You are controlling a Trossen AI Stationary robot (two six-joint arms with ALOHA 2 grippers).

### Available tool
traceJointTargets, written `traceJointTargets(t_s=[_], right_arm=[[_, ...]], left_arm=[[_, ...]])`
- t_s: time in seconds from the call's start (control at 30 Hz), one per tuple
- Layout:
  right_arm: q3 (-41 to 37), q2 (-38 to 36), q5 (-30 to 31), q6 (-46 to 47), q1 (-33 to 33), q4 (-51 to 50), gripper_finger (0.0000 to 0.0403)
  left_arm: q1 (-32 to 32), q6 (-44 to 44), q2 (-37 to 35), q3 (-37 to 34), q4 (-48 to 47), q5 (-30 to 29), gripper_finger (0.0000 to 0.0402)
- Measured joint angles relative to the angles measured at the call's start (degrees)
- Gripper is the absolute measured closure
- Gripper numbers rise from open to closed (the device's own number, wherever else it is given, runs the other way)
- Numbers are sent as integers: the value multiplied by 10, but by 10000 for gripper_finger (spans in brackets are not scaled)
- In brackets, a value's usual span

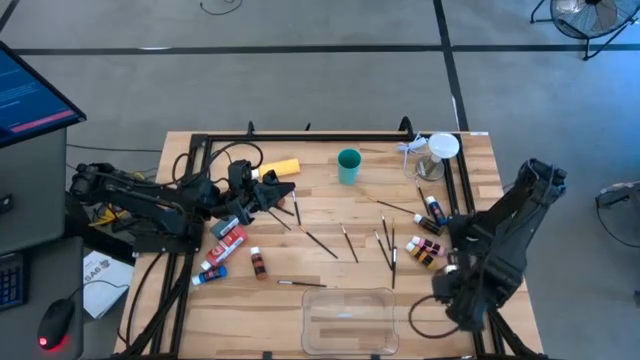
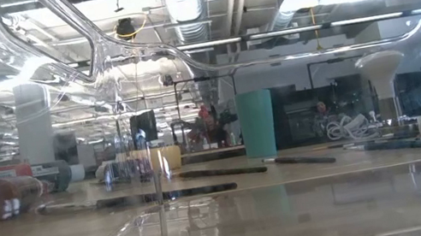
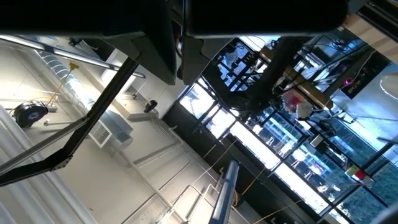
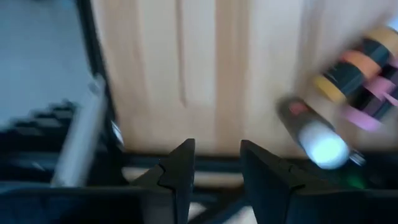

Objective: Pick & Place Paint Supplies
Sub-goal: Put the black paint bottle into the transparent bin

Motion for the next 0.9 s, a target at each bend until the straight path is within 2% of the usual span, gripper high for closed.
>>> traceJointTargets(t_s=[0.17,0.33,0.5,0.6,0.77,0.9], right_arm=[[0,-32,13,9,23,-69,281],[0,-57,43,11,22,-85,269],[0,-54,93,9,14,-94,242],[-8,-45,104,18,14,-106,217],[-47,-44,59,132,0,-97,169],[-58,-44,56,181,1,-85,143]], left_arm=[[0,0,0,0,0,0,400],[-8,7,0,0,0,0,400],[-10,8,0,0,0,0,400],[-10,9,0,0,0,-1,400],[-10,9,0,0,0,-3,400],[-10,9,0,0,0,-3,400]])
